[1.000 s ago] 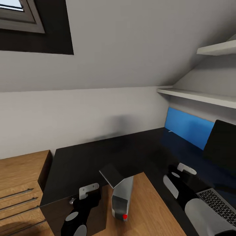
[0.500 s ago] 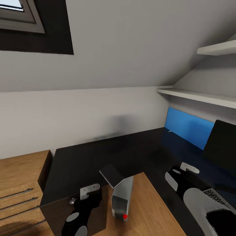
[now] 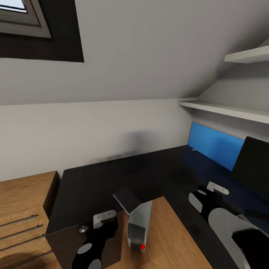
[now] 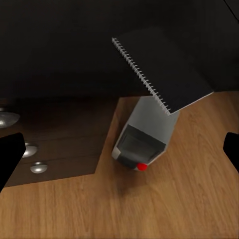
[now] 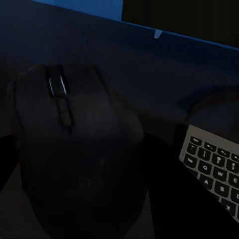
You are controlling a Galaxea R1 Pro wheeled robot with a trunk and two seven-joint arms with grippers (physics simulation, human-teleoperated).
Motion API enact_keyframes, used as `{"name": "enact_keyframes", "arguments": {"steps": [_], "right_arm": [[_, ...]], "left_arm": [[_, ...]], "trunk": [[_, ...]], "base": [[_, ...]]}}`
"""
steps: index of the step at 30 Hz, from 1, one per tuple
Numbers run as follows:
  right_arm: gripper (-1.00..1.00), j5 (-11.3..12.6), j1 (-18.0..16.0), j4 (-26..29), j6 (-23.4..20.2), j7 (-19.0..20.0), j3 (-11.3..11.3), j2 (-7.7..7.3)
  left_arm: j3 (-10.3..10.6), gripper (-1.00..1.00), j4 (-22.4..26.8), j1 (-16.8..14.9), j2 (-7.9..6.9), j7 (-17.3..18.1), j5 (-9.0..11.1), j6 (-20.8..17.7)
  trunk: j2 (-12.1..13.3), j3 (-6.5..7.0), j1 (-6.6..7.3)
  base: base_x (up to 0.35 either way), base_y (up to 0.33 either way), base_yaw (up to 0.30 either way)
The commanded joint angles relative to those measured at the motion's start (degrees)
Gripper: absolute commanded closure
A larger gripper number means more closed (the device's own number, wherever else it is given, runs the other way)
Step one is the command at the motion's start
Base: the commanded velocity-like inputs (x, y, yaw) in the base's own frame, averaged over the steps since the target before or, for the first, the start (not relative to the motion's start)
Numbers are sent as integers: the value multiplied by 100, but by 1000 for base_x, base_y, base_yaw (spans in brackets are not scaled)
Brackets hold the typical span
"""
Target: In the bedroom, organize the workspace by keeping the computer under the desk, ensuring the monitor is on the desk, placing the keyboard on the desk next to the monitor, placing the mouse on the desk next to the keyboard, moving the folder from the swivel chair onto the desk next to the mouse, stacking the notebook on top of the folder with the pen on top of the notebook, and positioning the swivel chair next to the desk.
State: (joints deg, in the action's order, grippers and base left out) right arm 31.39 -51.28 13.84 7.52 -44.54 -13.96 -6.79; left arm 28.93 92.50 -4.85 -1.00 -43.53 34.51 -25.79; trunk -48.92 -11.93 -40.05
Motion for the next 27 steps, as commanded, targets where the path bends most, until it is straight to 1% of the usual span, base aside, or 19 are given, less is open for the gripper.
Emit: {"name": "enact_keyframes", "arguments": {"steps": [1,4,11,14,16,17,18,22,23,24,25,27], "right_arm": [[100,79,-5,4,60,-22,-43,2],[100,81,-5,67,52,-57,-53,17],[100,79,-5,82,43,-53,-54,16],[100,83,-5,45,14,-12,-48,8],[100,89,-5,26,-101,5,-39,-1],[100,93,-5,18,-252,15,-30,-10],[100,116,-5,15,-646,41,-12,-48],[100,147,-5,20,-1088,77,12,-180],[100,174,-5,31,-1314,117,21,-217],[100,198,-5,39,-1451,176,28,-245],[100,211,-5,43,-1505,211,31,-264],[100,245,-9,48,-1636,312,41,-365]], "left_arm": [[17,-100,7,-8,-5,-49,35,-14],[17,-100,-4,-8,-13,-50,29,-8],[23,-100,-18,-8,-14,-51,29,0],[24,-100,-20,-8,-12,-51,21,1],[25,-100,-18,-8,-9,-51,16,2],[25,-100,-8,-8,-7,-51,14,3],[25,-100,10,-8,0,-51,13,7],[22,-100,20,-8,9,-56,12,11],[19,-100,21,-8,11,-59,12,11],[20,-100,22,-8,15,-64,12,12],[21,-100,22,-8,16,-67,11,12],[25,-100,22,-8,21,-73,11,12]], "trunk": [[-7,-9,-1],[-7,-9,-1],[-7,-9,-1],[-7,-9,-1],[-7,-9,-1],[-7,-9,-1],[-7,-9,-1],[-7,-9,-1],[-7,-9,-1],[-7,-9,-1],[-47,-27,-23],[-127,-62,-67]], "base": [[0,0,0],[17,-109,0],[87,-257,0],[19,-76,0],[8,-31,0],[4,-18,0],[2,-7,0],[1,-3,0],[0,0,0],[0,0,0],[0,0,0],[0,0,0]]}}
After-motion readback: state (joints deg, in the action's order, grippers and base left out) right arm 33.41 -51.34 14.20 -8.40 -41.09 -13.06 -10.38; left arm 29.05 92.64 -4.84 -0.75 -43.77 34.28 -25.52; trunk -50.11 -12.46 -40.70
